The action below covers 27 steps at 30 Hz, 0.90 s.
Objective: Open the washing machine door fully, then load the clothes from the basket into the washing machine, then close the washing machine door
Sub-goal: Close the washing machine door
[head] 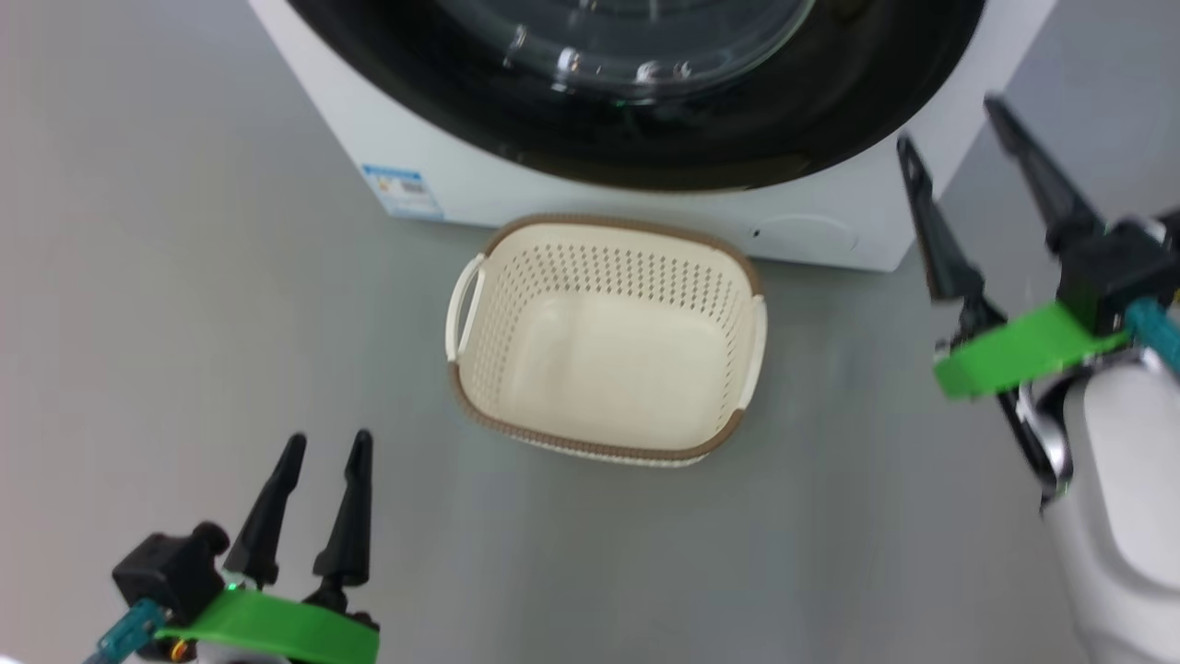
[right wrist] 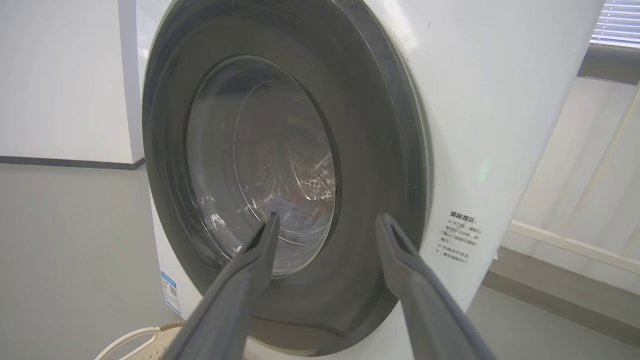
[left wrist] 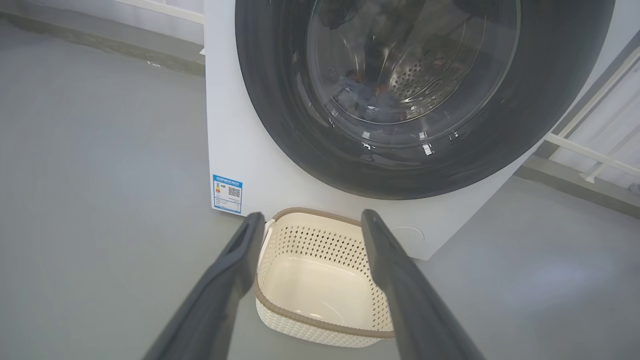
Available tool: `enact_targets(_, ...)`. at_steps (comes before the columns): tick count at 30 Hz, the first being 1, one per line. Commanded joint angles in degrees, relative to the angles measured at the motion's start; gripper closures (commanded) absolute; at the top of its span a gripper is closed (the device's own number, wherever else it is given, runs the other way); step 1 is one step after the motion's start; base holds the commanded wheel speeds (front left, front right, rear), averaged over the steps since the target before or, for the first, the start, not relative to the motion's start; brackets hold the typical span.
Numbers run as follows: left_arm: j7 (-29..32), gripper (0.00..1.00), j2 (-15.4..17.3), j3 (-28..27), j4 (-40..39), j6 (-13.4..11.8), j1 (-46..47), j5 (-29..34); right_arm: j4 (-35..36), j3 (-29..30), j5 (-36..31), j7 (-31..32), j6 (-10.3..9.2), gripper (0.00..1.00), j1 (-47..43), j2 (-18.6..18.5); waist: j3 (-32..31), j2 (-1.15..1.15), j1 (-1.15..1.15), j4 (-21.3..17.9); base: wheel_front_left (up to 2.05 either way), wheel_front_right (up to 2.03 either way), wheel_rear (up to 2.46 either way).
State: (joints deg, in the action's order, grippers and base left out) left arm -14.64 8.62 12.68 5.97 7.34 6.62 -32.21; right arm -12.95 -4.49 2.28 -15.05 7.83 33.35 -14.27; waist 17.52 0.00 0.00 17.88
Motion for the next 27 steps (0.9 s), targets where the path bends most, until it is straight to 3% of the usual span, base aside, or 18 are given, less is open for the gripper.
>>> enact_targets(1, -0.4, 0.00, 1.9, -2.9, -0.4, 0.1, -0.8, 0.5, 2.5, -0.9, 0.8, 0.0, -0.34, 0.00, -3.0, 0.6, -5.8, 0.00, 0.00, -4.5, 0.00, 0.00, 0.00)
enact_targets(13, -0.4, 0.00, 2.0, -6.9, 1.5, 0.1, -8.1, 5.5, 8.4, 0.8, 5.2, 0.0, -0.34, 0.00, -21.8, 2.2, -16.6, 0.00, 0.00, -11.7, 0.00, 0.00, 0.00)
enact_targets(27, -0.4, 0.00, 2.9, -10.4, -0.4, 0.1, -10.1, 8.4, 9.4, 4.1, 5.3, 0.0, -0.34, 0.00, -29.3, 4.9, -18.2, 0.00, 0.00, -17.1, 0.00, 0.00, 0.00)
